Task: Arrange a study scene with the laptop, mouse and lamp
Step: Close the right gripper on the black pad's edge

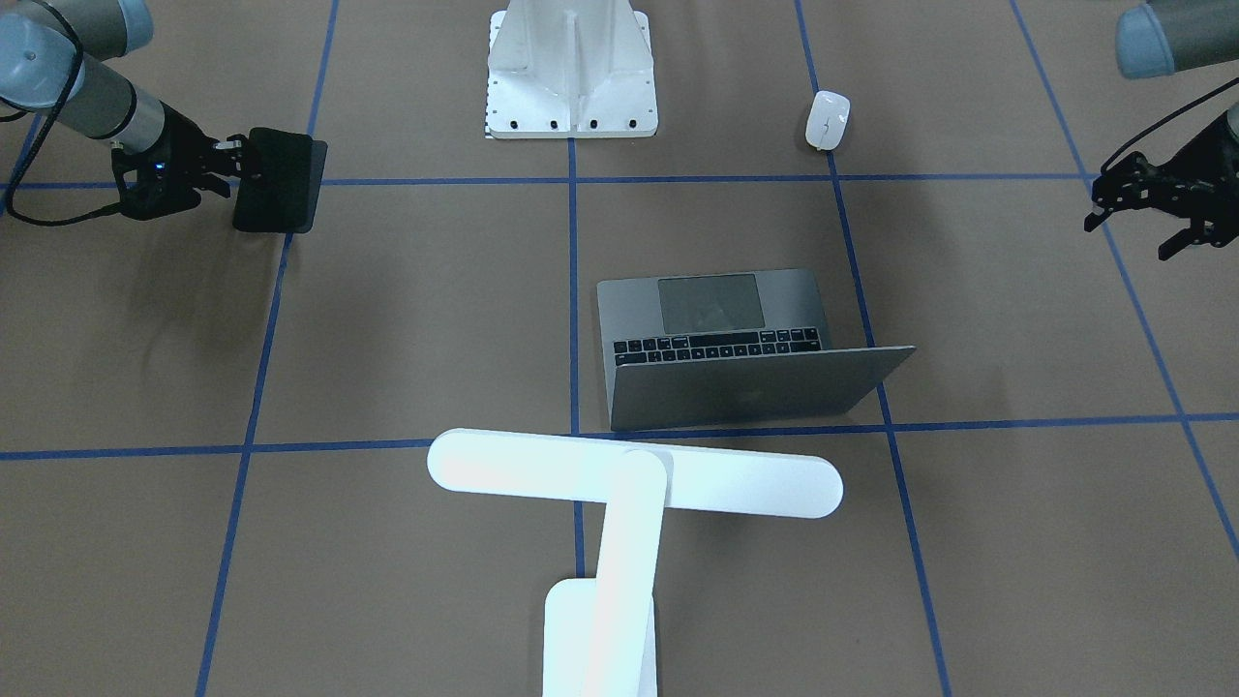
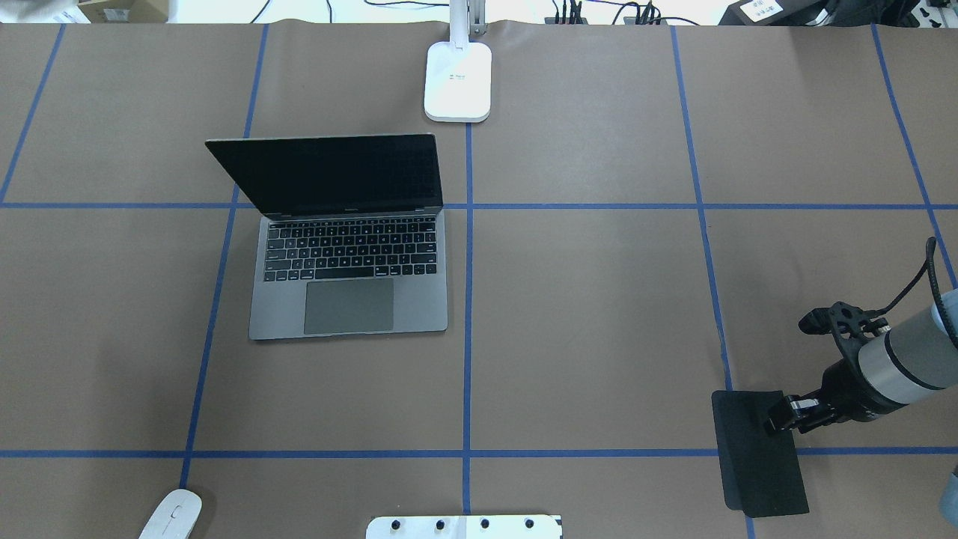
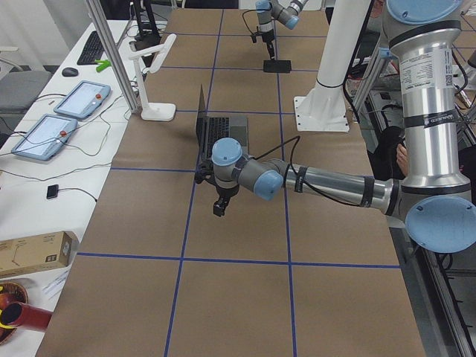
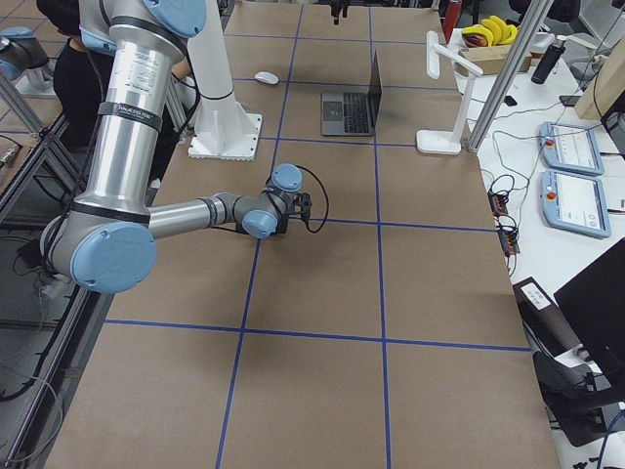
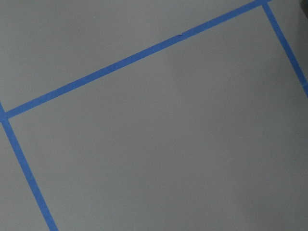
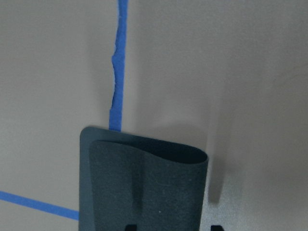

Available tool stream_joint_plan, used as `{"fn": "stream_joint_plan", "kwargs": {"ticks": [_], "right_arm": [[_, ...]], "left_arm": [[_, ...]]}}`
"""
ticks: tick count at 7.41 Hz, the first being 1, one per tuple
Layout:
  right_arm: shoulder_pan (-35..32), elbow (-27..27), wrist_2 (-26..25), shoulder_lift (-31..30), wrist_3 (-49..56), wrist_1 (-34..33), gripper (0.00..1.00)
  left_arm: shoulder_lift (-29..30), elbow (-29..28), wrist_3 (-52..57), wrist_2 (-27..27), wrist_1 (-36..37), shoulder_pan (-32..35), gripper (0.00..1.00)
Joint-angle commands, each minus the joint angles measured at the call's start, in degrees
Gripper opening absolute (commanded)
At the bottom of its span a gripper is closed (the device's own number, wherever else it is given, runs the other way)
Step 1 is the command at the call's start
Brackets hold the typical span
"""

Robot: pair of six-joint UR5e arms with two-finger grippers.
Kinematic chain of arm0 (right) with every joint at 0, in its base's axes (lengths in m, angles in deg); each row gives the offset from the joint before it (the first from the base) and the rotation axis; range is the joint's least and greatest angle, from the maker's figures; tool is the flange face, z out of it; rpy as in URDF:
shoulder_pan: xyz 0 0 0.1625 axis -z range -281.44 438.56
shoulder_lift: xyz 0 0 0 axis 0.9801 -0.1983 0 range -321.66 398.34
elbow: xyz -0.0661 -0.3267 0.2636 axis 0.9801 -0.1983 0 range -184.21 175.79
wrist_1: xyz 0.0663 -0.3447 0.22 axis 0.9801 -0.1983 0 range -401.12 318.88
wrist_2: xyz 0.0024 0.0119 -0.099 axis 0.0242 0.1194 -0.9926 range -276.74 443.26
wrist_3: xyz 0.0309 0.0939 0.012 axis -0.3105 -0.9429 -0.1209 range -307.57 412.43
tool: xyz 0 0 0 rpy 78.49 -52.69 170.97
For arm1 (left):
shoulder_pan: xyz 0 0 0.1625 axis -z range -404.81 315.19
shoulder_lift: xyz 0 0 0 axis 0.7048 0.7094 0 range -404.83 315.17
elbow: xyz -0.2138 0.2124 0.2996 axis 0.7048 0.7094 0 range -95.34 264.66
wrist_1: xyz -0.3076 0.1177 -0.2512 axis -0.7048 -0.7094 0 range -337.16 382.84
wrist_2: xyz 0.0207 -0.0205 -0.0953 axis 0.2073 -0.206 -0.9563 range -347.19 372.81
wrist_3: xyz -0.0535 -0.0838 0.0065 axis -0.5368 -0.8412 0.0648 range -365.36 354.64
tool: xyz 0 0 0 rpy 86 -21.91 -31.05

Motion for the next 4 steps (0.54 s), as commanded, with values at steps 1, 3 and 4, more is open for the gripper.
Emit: {"fn": "stream_joint_plan", "kwargs": {"ticks": [1,3,4], "right_arm": [[0.1,-0.5,-0.1,0.4,0.0,0.0,0.60],[0.1,-0.9,-0.1,0.5,0.0,0.0,0.59],[0.1,-0.9,-0.1,0.5,0.0,0.0,0.52]], "left_arm": [[0.0,-0.1,0.0,0.0,-0.3,0.0,1.00],[0.1,-1.3,0.0,0.0,-1.9,0.0,1.00],[0.0,-2.3,-0.1,0.0,-3.3,0.0,1.00]]}}
